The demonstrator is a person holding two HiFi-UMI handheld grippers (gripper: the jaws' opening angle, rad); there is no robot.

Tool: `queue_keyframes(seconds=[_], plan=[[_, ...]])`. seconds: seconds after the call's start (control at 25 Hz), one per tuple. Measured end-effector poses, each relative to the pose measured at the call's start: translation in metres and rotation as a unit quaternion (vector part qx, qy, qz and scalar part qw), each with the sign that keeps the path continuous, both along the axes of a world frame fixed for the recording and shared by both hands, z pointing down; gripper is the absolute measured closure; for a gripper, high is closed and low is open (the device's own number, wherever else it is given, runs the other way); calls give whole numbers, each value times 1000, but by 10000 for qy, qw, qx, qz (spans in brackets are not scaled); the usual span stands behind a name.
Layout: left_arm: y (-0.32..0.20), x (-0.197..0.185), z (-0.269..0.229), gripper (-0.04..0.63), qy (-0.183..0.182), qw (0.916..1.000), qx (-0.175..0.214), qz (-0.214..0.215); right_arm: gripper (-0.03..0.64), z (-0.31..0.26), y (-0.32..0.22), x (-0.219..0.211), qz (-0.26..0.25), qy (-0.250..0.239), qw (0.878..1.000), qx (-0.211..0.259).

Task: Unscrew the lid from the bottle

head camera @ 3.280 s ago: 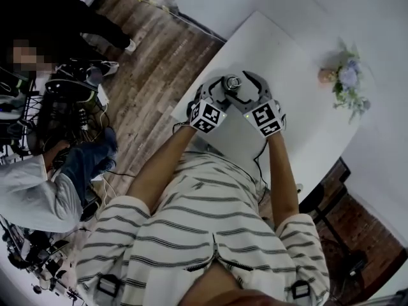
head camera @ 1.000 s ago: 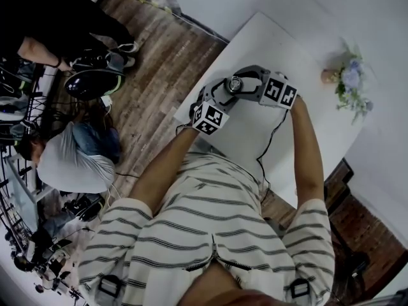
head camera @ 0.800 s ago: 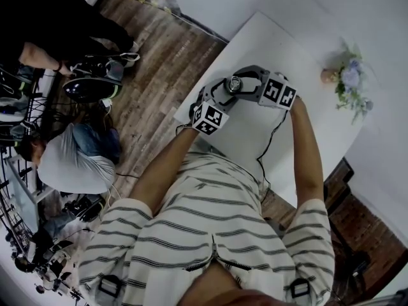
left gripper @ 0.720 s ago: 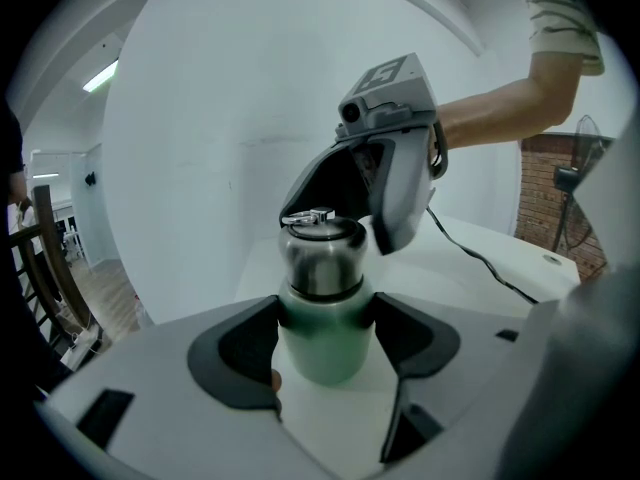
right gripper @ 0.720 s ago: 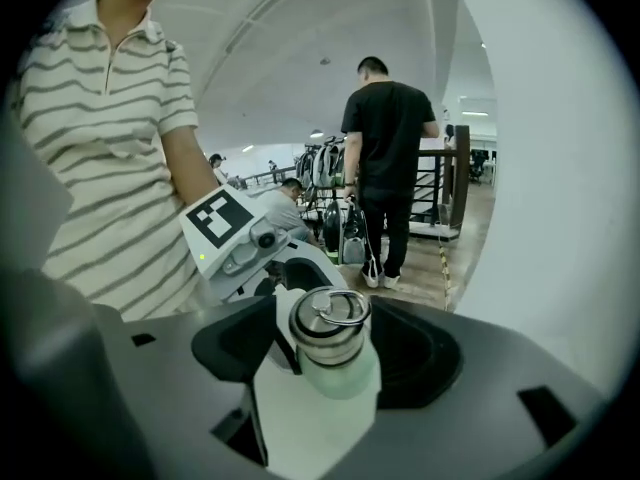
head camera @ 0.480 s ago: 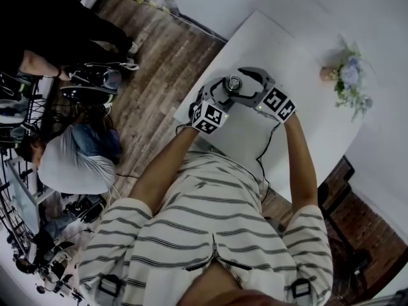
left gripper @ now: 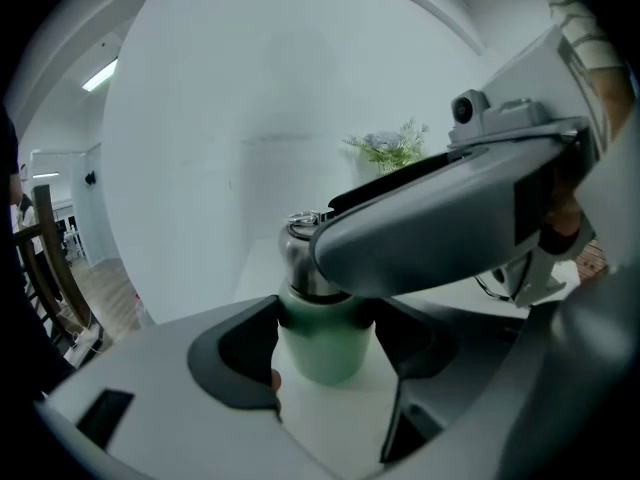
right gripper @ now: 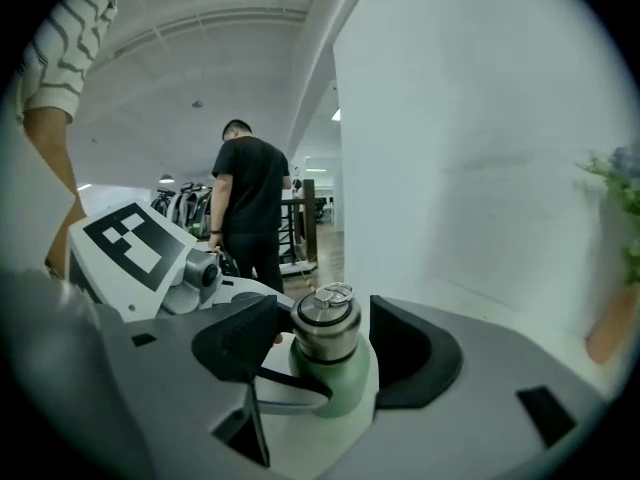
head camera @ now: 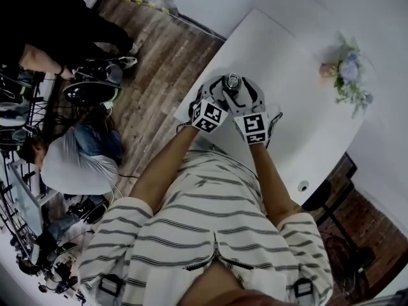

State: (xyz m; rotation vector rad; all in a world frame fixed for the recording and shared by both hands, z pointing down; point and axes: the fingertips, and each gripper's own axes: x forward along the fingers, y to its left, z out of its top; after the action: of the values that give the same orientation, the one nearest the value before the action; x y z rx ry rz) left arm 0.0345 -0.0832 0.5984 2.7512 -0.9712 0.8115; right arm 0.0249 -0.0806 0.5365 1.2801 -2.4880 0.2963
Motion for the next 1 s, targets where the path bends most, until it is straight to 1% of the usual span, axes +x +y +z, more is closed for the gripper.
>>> queue_keyframes(seconds=[0.12, 0.2, 0.32, 0.6, 0.68, 0.76, 0.88, 1.0], plan=[[-1, -1, -1, 296, -5, 10000, -14, -12, 323, 4, -4, 1, 400, 24, 9992, -13], [0, -2, -1, 296, -5, 10000, -14, -17, 329, 7, -5, -1, 483, 64, 9988, -3], [-1, -1, 1, 296, -4, 10000, -10, -16, 372, 11, -7, -1, 533, 93, 9985, 4], [-1, -1, -1, 296, -1, 10000, -8, -6, 377, 9, -6, -1, 364, 185, 9992, 50], [0, -2, -1, 296, -1, 10000, -14, -7, 378, 9, -6, -2, 225, 184, 9996, 42], [0, -2, -1, 296, 1, 10000, -16, -5, 379, 9, -5, -2, -34, 165, 9999, 15], [0, -1, -2, 296, -10, 10000, 10, 9, 379, 8, -3, -2, -597, 142, 9981, -39], [0, 0, -1, 296, -15, 10000, 23, 7, 379, 9, -3, -1, -1216, 147, 9924, -67]])
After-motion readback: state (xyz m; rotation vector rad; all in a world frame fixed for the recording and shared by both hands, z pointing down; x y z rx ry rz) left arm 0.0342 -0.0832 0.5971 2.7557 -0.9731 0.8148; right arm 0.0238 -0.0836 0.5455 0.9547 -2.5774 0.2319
